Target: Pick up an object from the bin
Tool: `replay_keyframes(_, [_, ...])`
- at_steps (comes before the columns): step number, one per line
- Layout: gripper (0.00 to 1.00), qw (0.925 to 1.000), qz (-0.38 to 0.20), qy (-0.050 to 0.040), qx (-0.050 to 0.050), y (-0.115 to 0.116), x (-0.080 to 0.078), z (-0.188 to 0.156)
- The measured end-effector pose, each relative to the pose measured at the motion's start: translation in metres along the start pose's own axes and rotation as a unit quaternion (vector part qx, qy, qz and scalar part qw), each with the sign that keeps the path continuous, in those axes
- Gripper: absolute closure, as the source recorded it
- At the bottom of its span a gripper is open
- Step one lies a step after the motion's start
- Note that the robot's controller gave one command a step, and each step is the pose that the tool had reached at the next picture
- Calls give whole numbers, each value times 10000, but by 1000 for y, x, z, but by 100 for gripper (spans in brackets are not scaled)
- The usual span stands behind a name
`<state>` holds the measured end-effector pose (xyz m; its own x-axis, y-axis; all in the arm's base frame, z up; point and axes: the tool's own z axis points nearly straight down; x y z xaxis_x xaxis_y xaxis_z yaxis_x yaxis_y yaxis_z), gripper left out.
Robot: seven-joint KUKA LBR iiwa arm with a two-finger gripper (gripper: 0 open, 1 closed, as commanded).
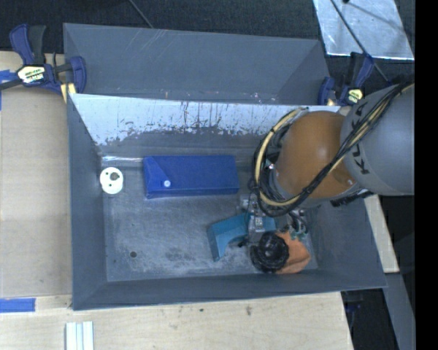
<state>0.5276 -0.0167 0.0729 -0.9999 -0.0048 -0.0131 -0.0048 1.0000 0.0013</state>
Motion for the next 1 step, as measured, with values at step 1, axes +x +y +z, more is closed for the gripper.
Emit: replay_keyframes(1, [100, 10000, -2, 98, 7, -5, 0, -48])
